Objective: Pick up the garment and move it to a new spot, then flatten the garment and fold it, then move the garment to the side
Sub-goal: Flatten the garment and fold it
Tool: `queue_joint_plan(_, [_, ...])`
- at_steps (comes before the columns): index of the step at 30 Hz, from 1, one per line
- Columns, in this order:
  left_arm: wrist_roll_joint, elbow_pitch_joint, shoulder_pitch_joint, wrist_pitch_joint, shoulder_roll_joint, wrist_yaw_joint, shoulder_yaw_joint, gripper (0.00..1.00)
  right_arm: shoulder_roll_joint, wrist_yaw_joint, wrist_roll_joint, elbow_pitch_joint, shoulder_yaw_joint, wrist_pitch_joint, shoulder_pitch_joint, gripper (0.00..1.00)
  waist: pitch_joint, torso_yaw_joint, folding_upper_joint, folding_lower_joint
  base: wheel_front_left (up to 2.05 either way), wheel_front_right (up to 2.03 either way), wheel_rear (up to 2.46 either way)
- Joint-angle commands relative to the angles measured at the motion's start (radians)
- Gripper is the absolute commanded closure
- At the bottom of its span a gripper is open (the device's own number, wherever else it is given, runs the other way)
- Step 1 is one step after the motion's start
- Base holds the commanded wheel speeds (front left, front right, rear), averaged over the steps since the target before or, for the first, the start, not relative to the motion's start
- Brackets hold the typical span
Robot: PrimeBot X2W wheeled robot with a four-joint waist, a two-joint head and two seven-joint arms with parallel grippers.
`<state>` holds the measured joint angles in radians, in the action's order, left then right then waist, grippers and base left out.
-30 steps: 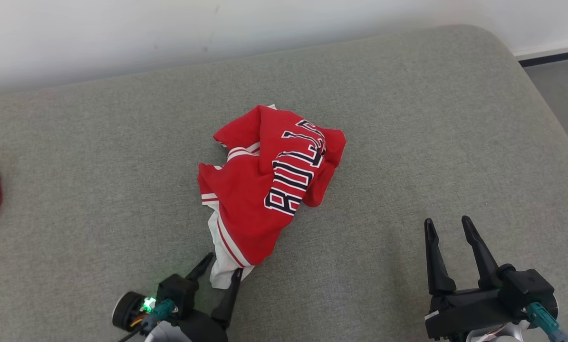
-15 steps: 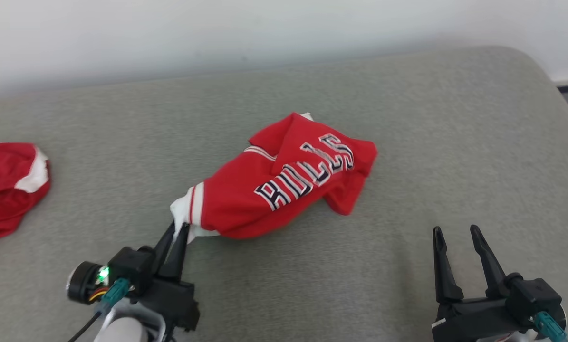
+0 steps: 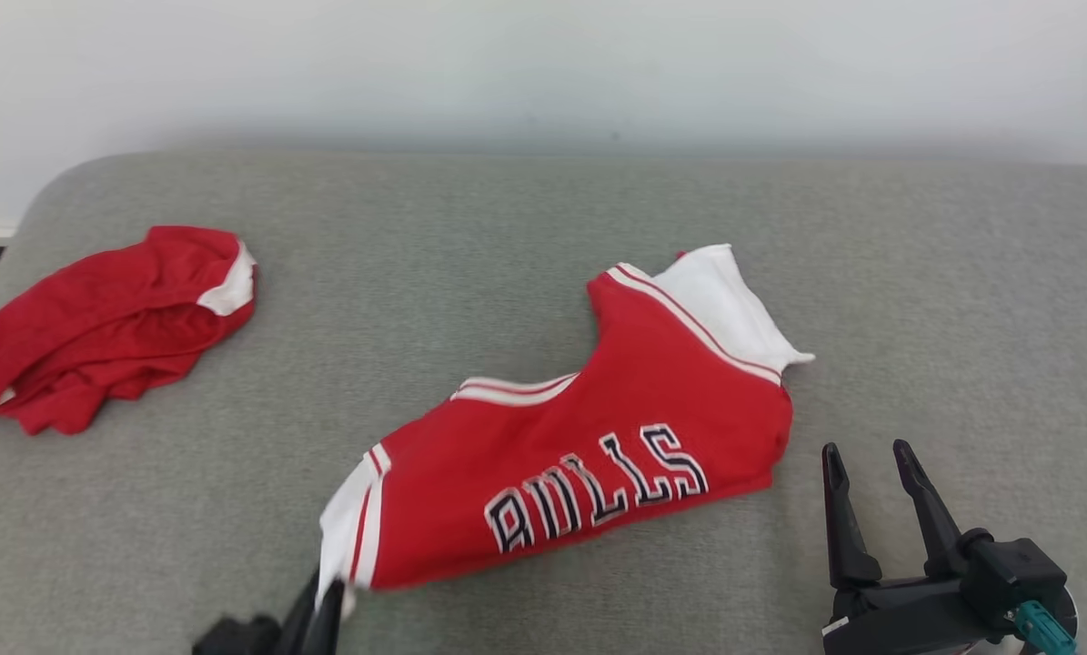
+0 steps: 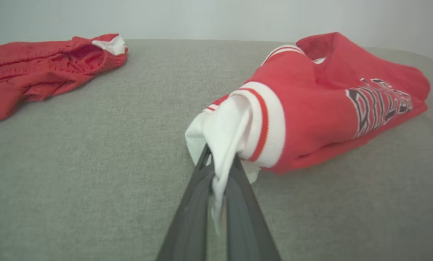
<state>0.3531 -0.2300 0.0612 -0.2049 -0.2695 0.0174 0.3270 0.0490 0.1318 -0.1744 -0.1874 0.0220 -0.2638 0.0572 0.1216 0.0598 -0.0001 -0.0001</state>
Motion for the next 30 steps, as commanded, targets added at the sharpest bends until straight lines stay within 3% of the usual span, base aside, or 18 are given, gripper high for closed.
queue_joint_plan(1, [0.013,-0.021,-0.031,0.005,0.009,-0.004,0.001,1.0,0.002,-0.002,0.009,-0.002,0.0,-0.001,-0.003,0.0,-0.008,0.025,0.0001,0.0001,0.0,0.0,0.0])
queue_joint_plan(3, [0.026,-0.054,-0.052,0.007,0.02,0.002,0.01,1.0,0.002,-0.002,0.012,-0.006,-0.001,-0.001,-0.005,0.0,-0.009,0.028,0.0001,0.0001,0.0,0.0,0.0])
queue_joint_plan(4, [0.028,-0.069,-0.056,0.003,0.023,0.003,0.013,0.95,0.002,-0.002,0.015,-0.007,-0.001,-0.001,-0.004,0.0,-0.01,0.028,0.0001,0.0001,0.0,0.0,0.0])
queue_joint_plan(5, [0.026,-0.08,-0.056,-0.004,0.027,0.004,0.016,0.22,0.002,-0.002,0.02,-0.009,-0.002,-0.001,-0.004,0.0,-0.01,0.029,0.0001,0.0001,0.0,0.0,0.0])
queue_joint_plan(6, [0.027,-0.087,-0.053,-0.011,0.034,0.002,0.017,0.0,0.002,-0.002,0.021,-0.01,-0.003,-0.001,-0.003,0.0,-0.011,0.029,0.0001,0.0001,0.0,0.0,0.0])
queue_joint_plan(13, [0.027,-0.008,-0.018,-0.056,0.059,0.012,-0.014,0.0,0.002,-0.002,0.03,-0.015,-0.009,-0.001,-0.001,0.0,-0.02,0.026,0.0001,0.0001,0.0,0.0,0.0])
queue_joint_plan(22, [-0.012,0.144,-0.009,-0.06,0.037,-0.004,-0.089,0.0,0.002,-0.002,0.018,-0.017,-0.01,-0.001,-0.008,0.0,-0.026,0.006,0.0001,0.0001,0.0,0.0,0.0])
queue_joint_plan(30, [-0.02,0.181,-0.005,-0.061,0.025,-0.013,-0.151,0.0,0.002,-0.002,0.009,-0.016,-0.008,-0.001,-0.004,0.0,-0.019,-0.023,0.0001,0.0001,0.0,0.0,0.0])
